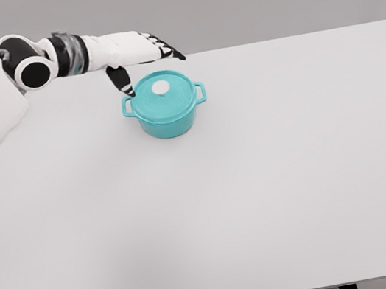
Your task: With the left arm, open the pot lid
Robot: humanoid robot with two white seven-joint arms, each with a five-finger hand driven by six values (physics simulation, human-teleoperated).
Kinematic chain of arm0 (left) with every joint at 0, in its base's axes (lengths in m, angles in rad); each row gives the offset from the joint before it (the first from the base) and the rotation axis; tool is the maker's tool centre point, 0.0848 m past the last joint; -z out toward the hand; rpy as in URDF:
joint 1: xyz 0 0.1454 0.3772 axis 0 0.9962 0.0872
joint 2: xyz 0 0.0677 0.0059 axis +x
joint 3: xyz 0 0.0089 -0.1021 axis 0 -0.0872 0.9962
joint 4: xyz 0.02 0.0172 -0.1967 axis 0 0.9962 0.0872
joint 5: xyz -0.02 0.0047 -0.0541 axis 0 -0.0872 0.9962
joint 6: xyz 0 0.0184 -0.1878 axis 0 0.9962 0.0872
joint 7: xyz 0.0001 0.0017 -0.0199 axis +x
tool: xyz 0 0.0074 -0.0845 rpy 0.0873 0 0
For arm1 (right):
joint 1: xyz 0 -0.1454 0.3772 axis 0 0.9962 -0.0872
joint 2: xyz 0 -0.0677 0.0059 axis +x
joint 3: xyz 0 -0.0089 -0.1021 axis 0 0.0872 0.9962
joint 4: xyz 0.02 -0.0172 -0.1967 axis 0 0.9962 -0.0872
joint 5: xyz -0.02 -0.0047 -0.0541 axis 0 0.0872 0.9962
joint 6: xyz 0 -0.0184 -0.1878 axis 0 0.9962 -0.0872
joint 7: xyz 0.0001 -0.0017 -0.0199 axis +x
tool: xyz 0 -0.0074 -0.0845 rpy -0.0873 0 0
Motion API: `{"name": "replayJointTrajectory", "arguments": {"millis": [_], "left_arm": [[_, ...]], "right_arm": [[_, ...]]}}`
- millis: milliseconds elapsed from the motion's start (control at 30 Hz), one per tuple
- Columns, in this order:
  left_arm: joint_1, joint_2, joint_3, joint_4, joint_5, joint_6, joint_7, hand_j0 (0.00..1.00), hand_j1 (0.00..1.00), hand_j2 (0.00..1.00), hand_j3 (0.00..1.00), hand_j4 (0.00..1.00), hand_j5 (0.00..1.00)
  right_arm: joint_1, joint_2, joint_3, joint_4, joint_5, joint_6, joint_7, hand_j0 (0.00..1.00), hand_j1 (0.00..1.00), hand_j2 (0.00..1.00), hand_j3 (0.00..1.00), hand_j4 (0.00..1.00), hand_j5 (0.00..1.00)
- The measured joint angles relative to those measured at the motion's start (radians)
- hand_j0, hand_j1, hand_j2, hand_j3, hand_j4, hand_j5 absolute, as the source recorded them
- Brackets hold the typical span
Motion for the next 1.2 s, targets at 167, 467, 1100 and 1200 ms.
{"name": "replayJointTrajectory", "arguments": {"millis": [167,467,1100,1200], "left_arm": [[0.0,-0.031,0.0,0.033,-0.039,0.008,0.0,0.98,0.98,0.98,0.98,0.98,0.98],[0.005,-0.085,-0.003,0.105,-0.103,0.01,0.004,0.89,0.89,0.89,0.89,0.89,0.89],[0.011,-0.09,-0.007,0.108,-0.11,0.004,0.005,0.8,0.8,0.8,0.8,0.8,0.8],[0.011,-0.093,-0.009,0.108,-0.11,0.002,0.005,0.8,0.8,0.8,0.8,0.8,0.8]], "right_arm": [[0.0,0.0,0.0,0.0,0.0,0.0,0.0,1.0,1.0,1.0,1.0,1.0,1.0],[0.0,0.0,0.0,0.001,0.0,0.0,0.0,1.0,1.0,1.0,1.0,1.0,1.0],[0.0,0.0,0.0,0.0,0.0,0.0,0.0,1.0,1.0,1.0,1.0,1.0,1.0],[0.0,0.0,0.0,0.0,0.0,0.0,0.0,1.0,1.0,1.0,1.0,1.0,1.0]]}}
